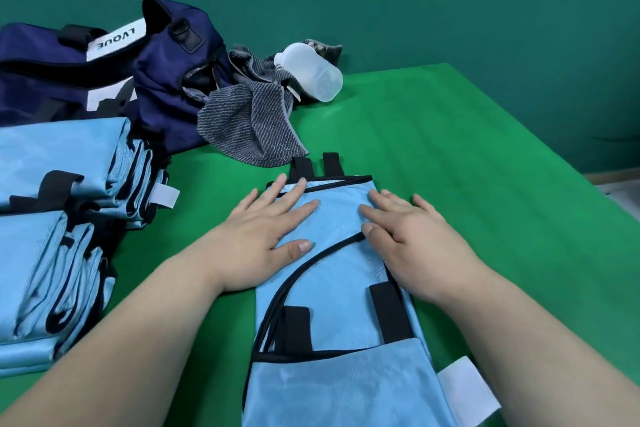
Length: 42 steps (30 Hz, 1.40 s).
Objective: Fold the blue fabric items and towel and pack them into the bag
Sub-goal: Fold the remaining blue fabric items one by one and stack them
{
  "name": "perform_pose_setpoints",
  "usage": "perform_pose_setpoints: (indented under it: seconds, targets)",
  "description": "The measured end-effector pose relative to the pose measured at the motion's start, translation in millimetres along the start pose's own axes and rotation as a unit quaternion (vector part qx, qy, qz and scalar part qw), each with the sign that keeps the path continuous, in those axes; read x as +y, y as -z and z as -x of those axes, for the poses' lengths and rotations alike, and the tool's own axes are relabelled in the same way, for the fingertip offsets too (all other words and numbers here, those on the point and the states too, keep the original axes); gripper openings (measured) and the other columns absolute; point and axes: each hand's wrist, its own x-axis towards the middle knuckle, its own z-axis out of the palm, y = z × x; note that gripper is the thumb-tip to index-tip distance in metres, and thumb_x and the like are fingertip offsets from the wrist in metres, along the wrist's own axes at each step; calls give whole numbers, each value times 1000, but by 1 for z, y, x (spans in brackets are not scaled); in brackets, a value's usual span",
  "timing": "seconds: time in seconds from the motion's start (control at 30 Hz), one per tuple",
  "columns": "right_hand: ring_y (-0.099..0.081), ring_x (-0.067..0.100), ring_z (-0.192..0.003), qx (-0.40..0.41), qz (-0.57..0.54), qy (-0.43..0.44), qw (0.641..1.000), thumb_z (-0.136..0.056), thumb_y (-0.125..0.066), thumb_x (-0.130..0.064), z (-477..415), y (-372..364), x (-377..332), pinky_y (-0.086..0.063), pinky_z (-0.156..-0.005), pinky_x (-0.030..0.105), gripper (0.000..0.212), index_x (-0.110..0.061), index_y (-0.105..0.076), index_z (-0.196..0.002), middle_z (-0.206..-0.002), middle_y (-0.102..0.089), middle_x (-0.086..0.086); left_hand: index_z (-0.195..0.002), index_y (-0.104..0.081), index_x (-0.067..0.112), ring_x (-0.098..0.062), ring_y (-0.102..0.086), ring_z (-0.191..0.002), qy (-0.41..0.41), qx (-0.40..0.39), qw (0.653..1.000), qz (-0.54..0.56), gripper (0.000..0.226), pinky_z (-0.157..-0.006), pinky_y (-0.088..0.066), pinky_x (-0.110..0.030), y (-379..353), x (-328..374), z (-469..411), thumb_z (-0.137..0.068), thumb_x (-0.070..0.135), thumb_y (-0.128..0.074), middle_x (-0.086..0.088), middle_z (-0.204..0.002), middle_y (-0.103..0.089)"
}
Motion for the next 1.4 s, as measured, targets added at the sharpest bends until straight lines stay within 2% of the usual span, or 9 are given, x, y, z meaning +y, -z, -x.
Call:
perform_pose_setpoints:
  seconds: [0.2, 0.37, 0.57, 0.7, 0.87, 1.03, 1.13, 1.27, 1.4]
  targets:
    - [-19, 2, -148, 19, -56, -1, 998, -104, -45, -31, -3, -3, 8, -4, -123, 29, 38, -28, -55, -140, -160, -30, -13, -153, -20, 45, 0, 28, -144, 20, 96, 993, 58, 75, -123, 6, -37, -7, -4, 3, -86, 76, -9, 21, -160, 21]
    - [-50, -7, -123, 112, -301, -64, 945, -94, -64, -12, 26, 6, 14, -29, -101, 1, 29, -29, -72, -117, -132, -61, -19, -125, -56, 47, 9, -24, -141, 96, 248, 908, 324, 48, -112, -15, -9, -18, 12, 50, -89, 66, -31, 17, -155, -34]
    - [-58, -3, -114, 132, -382, -67, 912, -92, -65, -6, 111, 7, 5, -39, -98, 20, 33, -35, -73, -107, -115, -69, -20, -135, -46, 48, 5, -35, -137, 72, 256, 911, 317, 56, -111, -27, -17, -40, 58, 138, -91, 76, -26, 28, -143, -43]
    - [-57, 1, -113, 146, -308, -30, 940, -91, -68, -10, 151, -3, -3, -40, -97, 16, 32, -36, -69, -110, -112, -65, -22, -138, -48, 45, -4, -45, -125, 65, 254, 931, 255, 55, -102, -35, -18, -47, 88, 173, -94, 71, -26, 30, -123, -45]
    - [-48, 5, -109, 117, -80, 1, 990, -93, -51, -49, 162, -15, -18, -35, -96, 29, 32, -40, -60, -122, -112, -55, -22, -135, -53, 48, 0, -40, -115, 98, 256, 933, 232, 55, -100, -33, -24, -52, 102, 184, -89, 69, -32, 32, -112, -44]
    - [-46, 10, -111, 88, -29, -20, 995, -93, -60, -34, 158, -14, -25, -28, -90, 29, 24, -41, -67, -115, -103, -55, -19, -126, -62, 49, -2, -36, -112, 110, 236, 957, 130, 55, -94, -26, -28, -56, 110, 181, -84, 66, -32, 25, -112, -48]
    - [-47, 9, -110, 88, -24, -31, 995, -91, -61, -31, 155, -12, -29, -28, -91, 29, 27, -41, -68, -115, -102, -55, -20, -120, -67, 48, -2, -37, -107, 128, 248, 949, 149, 48, -90, -27, -26, -55, 111, 179, -83, 60, -37, 28, -107, -50]
    - [-52, 11, -105, 109, -4, -48, 993, -87, -65, -26, 152, -15, -34, -28, -86, 31, 26, -39, -73, -107, -101, -64, -16, -115, -72, 40, -1, -39, -104, 137, 268, 935, 186, 35, -91, -23, -14, -50, 118, 175, -87, 21, -61, 37, -103, -51]
    - [-52, 7, -97, 119, -36, -61, 990, -82, -66, -21, 150, -19, -35, -28, -83, 29, 23, -37, -74, -97, -93, -62, -22, -122, -64, 50, 2, -33, -113, 160, 226, 943, 186, 38, -90, -19, -22, -45, 121, 174, -92, 27, -57, 34, -112, -46]
